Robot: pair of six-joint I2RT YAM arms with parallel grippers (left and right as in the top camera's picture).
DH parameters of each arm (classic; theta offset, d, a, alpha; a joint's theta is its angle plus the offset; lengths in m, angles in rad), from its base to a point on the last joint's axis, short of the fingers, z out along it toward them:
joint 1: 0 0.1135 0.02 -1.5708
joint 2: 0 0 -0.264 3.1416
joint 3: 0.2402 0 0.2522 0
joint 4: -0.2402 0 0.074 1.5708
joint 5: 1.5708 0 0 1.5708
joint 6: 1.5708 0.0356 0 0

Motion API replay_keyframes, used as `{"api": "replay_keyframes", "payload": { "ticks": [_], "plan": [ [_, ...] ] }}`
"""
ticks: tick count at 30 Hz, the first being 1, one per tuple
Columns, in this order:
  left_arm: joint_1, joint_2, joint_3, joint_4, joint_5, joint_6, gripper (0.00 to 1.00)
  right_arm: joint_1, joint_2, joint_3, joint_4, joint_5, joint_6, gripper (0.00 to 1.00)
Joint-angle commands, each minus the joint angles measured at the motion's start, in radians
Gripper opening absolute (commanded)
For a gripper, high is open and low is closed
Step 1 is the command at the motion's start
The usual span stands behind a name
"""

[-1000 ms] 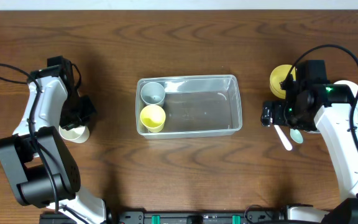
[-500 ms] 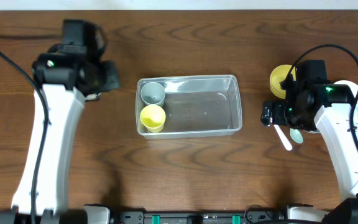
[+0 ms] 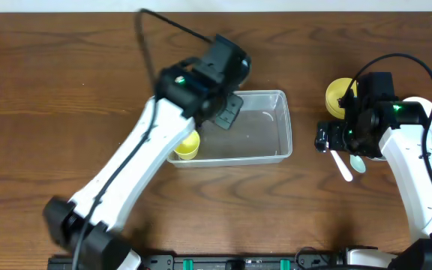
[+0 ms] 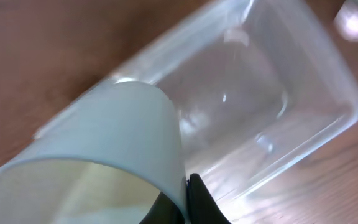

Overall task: Pack container
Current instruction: 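Place the white cup in the container beside the grey cup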

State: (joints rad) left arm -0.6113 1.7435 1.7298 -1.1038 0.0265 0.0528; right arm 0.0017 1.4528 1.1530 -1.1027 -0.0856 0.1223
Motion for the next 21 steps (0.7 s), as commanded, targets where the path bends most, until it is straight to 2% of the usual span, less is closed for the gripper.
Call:
{"api": "replay_keyframes", "payload": {
  "ticks": [1, 11, 21],
  "plan": [
    [0.001, 0.045, -0.002, -0.016, -0.007, 0.091, 0.06, -0.010, 0.003, 0.016, 0.001, 0.007, -0.007, 0.99],
    [0.002, 0.171, -0.002, -0.012, -0.007, 0.201, 0.06, -0.010, 0.003, 0.016, 0.003, 0.007, -0.007, 0.99],
    [0.050, 0.316, -0.002, 0.038, -0.008, 0.221, 0.06, -0.010, 0.003, 0.016, 0.003, 0.006, -0.007, 0.99]
  ]
}}
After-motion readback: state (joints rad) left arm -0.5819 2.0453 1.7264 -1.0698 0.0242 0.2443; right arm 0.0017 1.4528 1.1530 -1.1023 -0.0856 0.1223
